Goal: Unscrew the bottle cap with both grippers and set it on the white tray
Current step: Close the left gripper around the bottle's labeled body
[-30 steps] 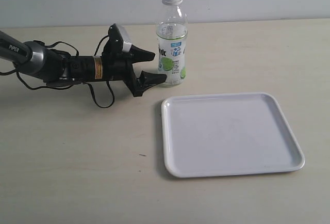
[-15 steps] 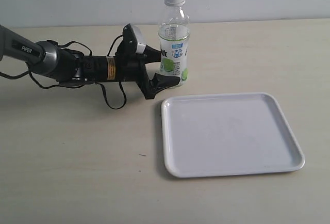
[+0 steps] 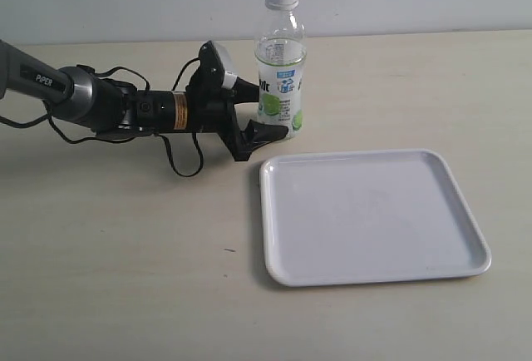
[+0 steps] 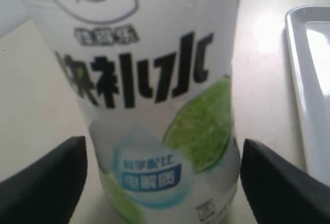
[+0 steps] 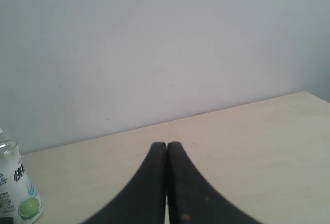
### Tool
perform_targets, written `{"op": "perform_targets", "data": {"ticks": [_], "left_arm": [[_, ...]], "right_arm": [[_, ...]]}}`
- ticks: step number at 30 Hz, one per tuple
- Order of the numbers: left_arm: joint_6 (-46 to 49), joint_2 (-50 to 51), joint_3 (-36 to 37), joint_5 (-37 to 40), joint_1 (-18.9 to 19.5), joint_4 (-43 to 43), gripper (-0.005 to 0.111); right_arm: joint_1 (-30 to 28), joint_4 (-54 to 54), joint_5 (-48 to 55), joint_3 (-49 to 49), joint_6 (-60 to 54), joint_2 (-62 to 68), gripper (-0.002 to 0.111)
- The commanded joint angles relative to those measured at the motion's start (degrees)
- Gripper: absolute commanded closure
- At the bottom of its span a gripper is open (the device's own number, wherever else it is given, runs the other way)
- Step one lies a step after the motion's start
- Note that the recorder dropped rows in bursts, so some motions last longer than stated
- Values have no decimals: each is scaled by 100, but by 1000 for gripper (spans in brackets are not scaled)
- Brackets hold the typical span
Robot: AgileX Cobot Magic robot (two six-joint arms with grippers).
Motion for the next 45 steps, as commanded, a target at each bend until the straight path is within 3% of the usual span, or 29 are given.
{"op": "perform_targets", "data": {"ticks": [1, 12, 31, 35, 42, 45], "left_arm": [[-39, -29, -30, 24, -25, -70, 29], [-18, -29, -30, -286, -121, -331, 29], [321, -29, -30, 103, -340, -811, 30], [321, -29, -30, 159, -344, -798, 48], [321, -29, -30, 159, -344, -808, 107], [308, -29, -30, 148, -344, -856, 106]], "right_arm": [[-18, -7, -20, 25, -1, -32, 108], [-18, -7, -20, 25, -1, -32, 108], [-18, -7, -20, 25, -1, -32, 108], [-18, -7, -20, 25, -1, -32, 108], [-18, -7, -20, 25, -1, -32, 108], [-18, -7, -20, 25, -1, -32, 108]]}}
